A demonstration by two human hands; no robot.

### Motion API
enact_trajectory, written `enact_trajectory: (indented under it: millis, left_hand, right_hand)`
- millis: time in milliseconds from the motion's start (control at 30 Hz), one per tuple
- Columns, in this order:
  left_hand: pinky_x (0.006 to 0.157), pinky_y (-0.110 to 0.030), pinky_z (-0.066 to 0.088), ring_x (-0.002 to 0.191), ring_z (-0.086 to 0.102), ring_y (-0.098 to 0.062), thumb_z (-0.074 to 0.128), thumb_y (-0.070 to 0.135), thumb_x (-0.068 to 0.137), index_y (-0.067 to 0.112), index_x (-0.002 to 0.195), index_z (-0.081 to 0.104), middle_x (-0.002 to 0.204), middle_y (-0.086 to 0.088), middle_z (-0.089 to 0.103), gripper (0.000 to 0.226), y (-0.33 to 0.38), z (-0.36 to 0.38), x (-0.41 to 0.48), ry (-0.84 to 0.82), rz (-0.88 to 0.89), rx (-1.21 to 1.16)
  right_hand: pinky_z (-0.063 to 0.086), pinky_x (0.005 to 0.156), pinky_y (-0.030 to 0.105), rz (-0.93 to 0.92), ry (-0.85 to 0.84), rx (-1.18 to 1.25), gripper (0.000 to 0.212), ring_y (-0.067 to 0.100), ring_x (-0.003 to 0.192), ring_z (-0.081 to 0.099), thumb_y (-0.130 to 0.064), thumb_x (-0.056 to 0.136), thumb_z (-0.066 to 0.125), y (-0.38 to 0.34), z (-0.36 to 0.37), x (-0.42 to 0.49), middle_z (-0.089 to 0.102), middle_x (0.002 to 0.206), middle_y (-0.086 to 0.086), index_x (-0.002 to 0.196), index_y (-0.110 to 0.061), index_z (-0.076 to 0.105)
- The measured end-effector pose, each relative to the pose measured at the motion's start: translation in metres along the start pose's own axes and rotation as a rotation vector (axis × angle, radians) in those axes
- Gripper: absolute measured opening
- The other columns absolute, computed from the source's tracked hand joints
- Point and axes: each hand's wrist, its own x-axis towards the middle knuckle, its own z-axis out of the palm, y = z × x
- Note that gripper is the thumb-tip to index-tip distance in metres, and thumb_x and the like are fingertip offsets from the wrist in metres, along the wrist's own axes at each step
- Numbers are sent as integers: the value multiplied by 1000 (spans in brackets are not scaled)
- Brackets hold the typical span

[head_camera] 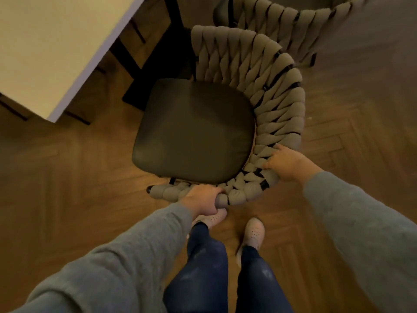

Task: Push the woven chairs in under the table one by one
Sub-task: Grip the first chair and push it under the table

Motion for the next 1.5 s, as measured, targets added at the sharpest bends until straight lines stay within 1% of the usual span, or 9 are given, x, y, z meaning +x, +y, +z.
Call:
enact_trajectory:
  millis: [167,533,800,1033,1167,1300,1367,1433,1500]
  left_hand:
    - [77,-35,50,98,63,-23,63,29,85,32,138,45,109,-1,67,56,0,0,2,37,48,49]
    - [81,-25,38,101,58,-16,63,22,85,34,135,49,112,5,64,54,-82,-45,-3,51,5,83]
    - [87,-29,41,107,58,-16,62,28,86,37,134,50,118,7,63,50,-143,-77,1,25,26,112]
    - [87,-34,47,103,60,-15,63,25,84,43,129,50,114,11,64,49,-157,-81,7,28,33,135]
    - [89,-36,47,108,59,-18,63,28,83,39,125,52,115,8,63,46,-152,-77,7,8,-33,154]
    - [93,-37,47,112,55,-20,74,48,73,25,141,42,123,2,59,79,-120,-85,13,-5,-83,49]
    - [91,-39,49,110,57,-23,71,57,72,24,141,41,123,-1,59,82,-82,-80,30,49,-68,-68]
    - [90,-38,48,110,57,-24,70,60,73,25,143,37,124,-2,58,84,-41,-79,50,111,-79,-212]
    - [93,-36,45,114,53,-25,70,60,75,23,150,23,129,-6,53,95,-9,-82,68,182,-198,-319]
  right_hand:
    - [34,109,42,-73,63,-7,41,19,121,53,-30,91,54,15,9,9,58,130,-5,133,-29,49]
    - [49,84,34,-26,127,53,32,22,105,61,-25,96,48,-8,-46,49,64,117,3,127,-23,55]
    - [45,89,34,-19,120,69,30,23,113,58,-23,97,47,-16,-89,83,62,123,4,126,-19,55]
    - [50,89,34,-64,89,163,29,21,105,61,-24,96,51,-14,-89,97,64,116,3,123,-21,58]
    - [52,86,35,-195,81,221,33,20,99,61,-32,89,58,-2,-83,103,64,113,2,121,-23,57]
    - [48,81,34,-387,132,148,61,21,102,60,-54,83,61,28,-88,106,63,117,-1,136,-28,46]
    - [46,79,33,-440,127,22,72,21,101,60,-61,81,60,57,-90,107,62,118,-1,142,-30,39]
    - [46,83,33,-458,123,-24,68,21,105,59,-57,82,61,97,-89,103,60,122,-2,141,-30,41]
    - [42,89,32,-462,125,-24,60,20,112,55,-53,85,60,140,-90,99,57,127,-2,138,-29,45]
